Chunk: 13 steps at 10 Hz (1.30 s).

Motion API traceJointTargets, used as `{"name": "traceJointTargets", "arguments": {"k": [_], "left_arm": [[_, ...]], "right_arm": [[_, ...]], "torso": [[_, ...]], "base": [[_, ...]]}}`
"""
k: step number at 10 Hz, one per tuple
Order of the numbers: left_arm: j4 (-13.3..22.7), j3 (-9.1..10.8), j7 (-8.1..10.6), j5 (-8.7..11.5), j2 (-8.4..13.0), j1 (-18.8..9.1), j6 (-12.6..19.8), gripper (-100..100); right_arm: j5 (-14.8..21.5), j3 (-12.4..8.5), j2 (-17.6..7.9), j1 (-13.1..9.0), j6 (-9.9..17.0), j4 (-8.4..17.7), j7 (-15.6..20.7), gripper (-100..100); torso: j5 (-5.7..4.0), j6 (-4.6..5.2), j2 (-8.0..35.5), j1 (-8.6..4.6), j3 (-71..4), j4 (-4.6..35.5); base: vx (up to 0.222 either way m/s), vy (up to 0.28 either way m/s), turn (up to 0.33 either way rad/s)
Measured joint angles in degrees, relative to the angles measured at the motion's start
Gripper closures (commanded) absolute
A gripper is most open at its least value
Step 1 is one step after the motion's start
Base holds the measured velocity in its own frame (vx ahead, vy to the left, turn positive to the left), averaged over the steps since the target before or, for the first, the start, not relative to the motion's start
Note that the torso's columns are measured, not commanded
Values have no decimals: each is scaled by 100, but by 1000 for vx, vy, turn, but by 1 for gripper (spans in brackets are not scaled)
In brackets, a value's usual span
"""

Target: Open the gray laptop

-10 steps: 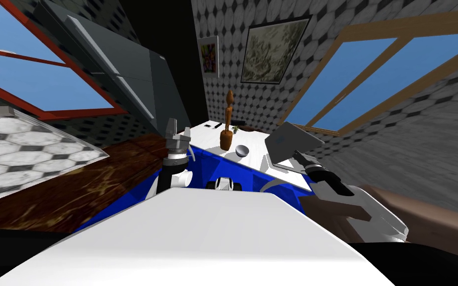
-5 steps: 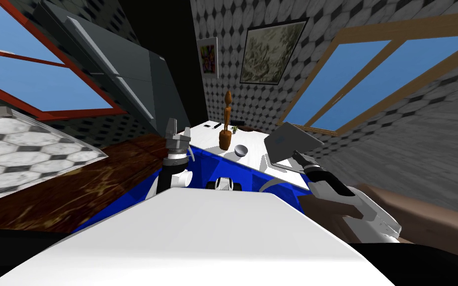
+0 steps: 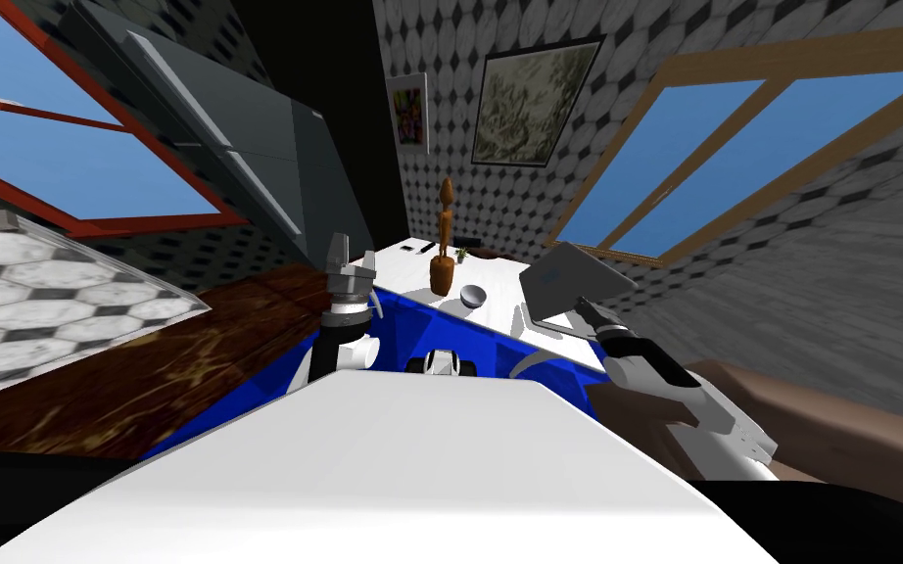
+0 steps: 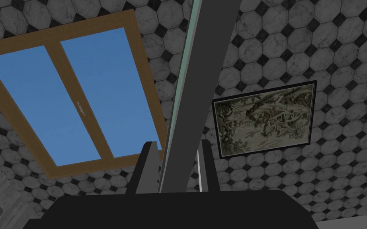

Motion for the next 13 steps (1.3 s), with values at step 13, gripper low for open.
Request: {"name": "traceJointTargets", "arguments": {"k": [13], "left_arm": [[0,-1,0,0,0,0,0,0]], "right_arm": [[-1601,536,-299,242,-1196,854,244,100]], "torso": [[-21,-26,-37,-12,-19,-17]], "base": [[8,-6,31]]}}
